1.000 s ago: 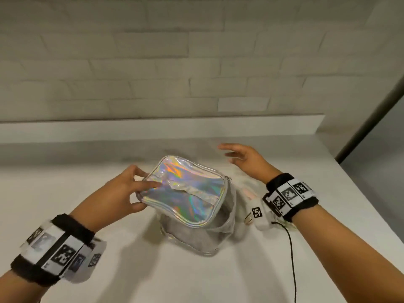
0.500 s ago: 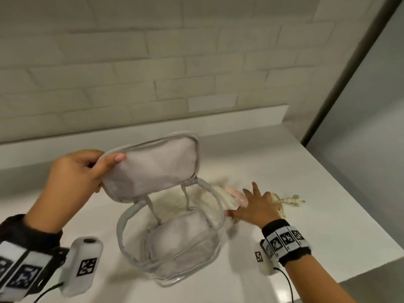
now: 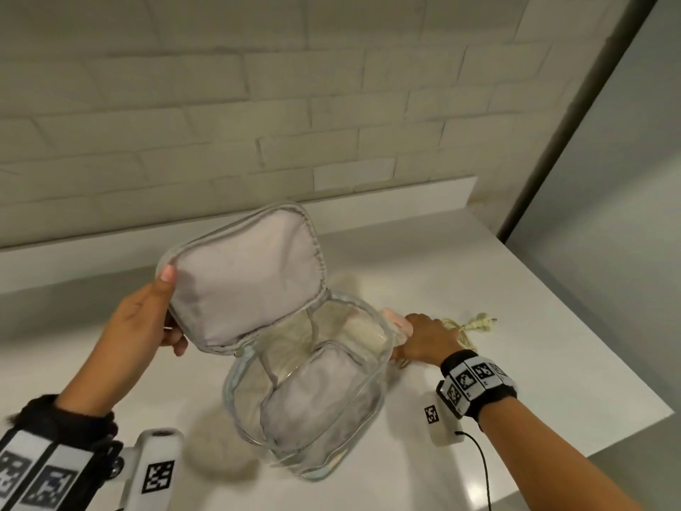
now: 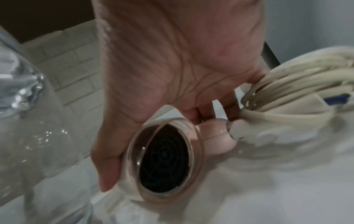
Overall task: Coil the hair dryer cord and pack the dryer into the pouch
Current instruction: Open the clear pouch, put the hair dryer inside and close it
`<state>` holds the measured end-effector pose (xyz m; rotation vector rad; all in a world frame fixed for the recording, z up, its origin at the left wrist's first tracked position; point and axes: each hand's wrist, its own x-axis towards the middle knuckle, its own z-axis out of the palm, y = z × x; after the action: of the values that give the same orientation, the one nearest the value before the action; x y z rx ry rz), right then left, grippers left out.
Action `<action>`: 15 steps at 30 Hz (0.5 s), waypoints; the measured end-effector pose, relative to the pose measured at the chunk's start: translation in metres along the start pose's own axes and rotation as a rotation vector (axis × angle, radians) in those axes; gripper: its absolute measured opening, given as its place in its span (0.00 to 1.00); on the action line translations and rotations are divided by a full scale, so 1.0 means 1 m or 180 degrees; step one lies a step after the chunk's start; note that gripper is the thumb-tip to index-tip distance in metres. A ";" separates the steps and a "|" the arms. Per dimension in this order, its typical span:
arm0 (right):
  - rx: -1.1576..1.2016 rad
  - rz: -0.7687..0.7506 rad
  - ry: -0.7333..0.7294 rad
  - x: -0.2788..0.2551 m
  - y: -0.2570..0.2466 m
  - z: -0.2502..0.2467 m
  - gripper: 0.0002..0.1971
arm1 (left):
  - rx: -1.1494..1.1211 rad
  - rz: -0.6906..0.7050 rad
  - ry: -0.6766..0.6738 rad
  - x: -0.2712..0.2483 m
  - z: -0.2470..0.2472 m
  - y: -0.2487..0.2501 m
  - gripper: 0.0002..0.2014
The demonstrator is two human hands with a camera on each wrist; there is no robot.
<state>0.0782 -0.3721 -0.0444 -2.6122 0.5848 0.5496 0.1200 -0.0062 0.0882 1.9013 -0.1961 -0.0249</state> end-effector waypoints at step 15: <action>0.3749 -0.2632 -0.0872 -0.136 -0.078 -0.152 0.40 | -0.0164 0.0066 0.0192 0.017 0.006 0.003 0.17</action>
<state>0.0448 -0.3355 0.1682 -1.3989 -0.2551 0.1617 0.1356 -0.0152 0.0904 1.8459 -0.1727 0.0410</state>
